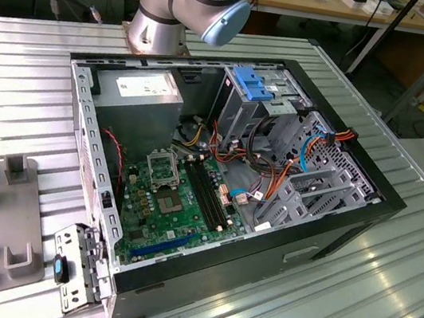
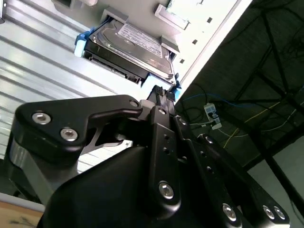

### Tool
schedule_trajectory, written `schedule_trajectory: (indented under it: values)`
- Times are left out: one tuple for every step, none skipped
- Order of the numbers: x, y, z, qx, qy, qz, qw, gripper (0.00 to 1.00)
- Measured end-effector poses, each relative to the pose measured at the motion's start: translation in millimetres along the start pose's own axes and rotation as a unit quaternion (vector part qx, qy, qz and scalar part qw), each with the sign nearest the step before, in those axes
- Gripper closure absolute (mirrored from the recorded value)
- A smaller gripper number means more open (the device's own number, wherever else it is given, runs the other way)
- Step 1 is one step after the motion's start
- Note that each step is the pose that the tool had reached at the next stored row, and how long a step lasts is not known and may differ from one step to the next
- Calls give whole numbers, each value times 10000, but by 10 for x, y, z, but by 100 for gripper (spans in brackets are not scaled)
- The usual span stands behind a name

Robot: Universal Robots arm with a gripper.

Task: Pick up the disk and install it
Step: 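Pick up the disk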

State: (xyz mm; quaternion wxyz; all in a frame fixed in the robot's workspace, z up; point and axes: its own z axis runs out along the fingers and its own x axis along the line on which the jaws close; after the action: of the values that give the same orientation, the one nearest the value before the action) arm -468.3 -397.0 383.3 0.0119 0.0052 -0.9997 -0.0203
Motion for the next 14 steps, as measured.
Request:
schedule_trajectory:
  values:
    - [0,0,1,3,5,-136,9999,89]
    - [0,0,1,5,9,-224,9997,89]
    - [0,0,0,9,16,-392,9992,89]
    - [0,0,0,16,28,-686,9976,89]
    - [0,0,0,20,34,-849,9964,89]
    - [0,0,0,23,40,-976,9952,89]
    - [0,0,0,25,43,-1062,9943,89]
    - [0,0,0,28,48,-1176,9930,89]
    - [0,0,1,30,51,-1268,9919,89]
    - [0,0,1,34,58,-1438,9896,89]
    - [0,0,0,37,64,-1575,9875,89]
    - [0,0,1,39,67,-1658,9861,89]
    - [0,0,1,42,73,-1795,9837,89]
    - [0,0,0,48,82,-2017,9794,89]
